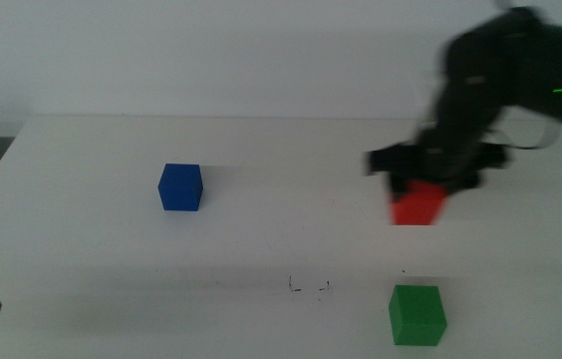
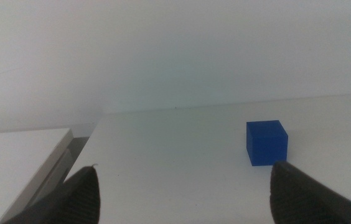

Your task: Stack red cubes first, then green, then blue cubes in a specific spot.

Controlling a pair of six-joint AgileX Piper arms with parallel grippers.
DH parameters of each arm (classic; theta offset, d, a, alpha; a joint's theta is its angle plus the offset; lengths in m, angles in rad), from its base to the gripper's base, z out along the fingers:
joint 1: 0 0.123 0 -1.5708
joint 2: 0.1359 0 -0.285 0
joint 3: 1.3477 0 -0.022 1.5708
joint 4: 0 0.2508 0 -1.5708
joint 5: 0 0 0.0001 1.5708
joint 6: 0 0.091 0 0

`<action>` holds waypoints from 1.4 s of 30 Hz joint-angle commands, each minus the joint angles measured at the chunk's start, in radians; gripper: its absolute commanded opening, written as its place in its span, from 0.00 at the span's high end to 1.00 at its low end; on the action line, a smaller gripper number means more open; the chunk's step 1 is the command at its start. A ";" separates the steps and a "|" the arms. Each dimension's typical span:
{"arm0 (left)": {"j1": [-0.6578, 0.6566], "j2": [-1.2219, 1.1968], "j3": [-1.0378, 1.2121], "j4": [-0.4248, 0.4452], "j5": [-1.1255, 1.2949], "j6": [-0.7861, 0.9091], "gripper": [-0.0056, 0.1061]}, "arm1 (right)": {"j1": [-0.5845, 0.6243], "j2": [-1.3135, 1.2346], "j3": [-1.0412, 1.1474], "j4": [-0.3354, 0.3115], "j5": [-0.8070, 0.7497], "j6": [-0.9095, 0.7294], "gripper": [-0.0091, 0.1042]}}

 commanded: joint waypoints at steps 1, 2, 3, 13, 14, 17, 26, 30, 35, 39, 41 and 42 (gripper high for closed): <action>0.002 -0.003 0.000 -0.003 -0.012 -0.001 0.11 | 0.085 0.052 -0.079 -0.039 0.017 0.054 0.91; 0.002 -0.003 0.000 -0.003 -0.012 -0.001 0.11 | 0.115 0.080 -0.113 -0.049 0.022 0.082 0.91; 0.002 -0.003 0.000 -0.003 -0.012 -0.001 0.11 | 0.141 0.109 -0.149 -0.056 0.032 0.105 0.91; 0.002 -0.003 0.000 -0.003 -0.012 -0.001 0.11 | 0.282 0.278 -0.277 -0.052 0.054 0.212 0.91; 0.002 -0.003 0.000 -0.003 -0.012 -0.001 0.11 | 0.283 0.283 -0.277 -0.050 0.056 0.226 0.91; 0.002 -0.003 0.000 -0.003 -0.012 -0.001 0.11 | 0.290 0.296 -0.277 -0.049 0.058 0.267 0.91; 0.002 -0.003 0.000 -0.003 -0.012 -0.001 0.11 | 0.301 0.303 -0.217 -0.064 0.043 0.334 0.91; 0.002 -0.003 0.000 -0.003 -0.012 -0.001 0.11 | 0.305 0.303 -0.208 -0.070 0.002 0.332 0.91; 0.002 -0.003 0.000 -0.003 -0.012 -0.001 0.11 | 0.306 0.307 -0.207 -0.089 0.006 0.332 0.91; 0.002 -0.003 0.000 -0.003 -0.012 -0.001 0.11 | 0.306 0.311 -0.207 -0.089 0.009 0.332 0.91; 0.002 -0.003 0.000 -0.003 -0.012 -0.001 0.11 | 0.306 0.319 -0.207 -0.089 0.013 0.332 0.91; 0.002 -0.003 0.000 -0.003 -0.012 -0.001 0.11 | 0.308 0.324 -0.207 -0.089 0.016 0.332 0.91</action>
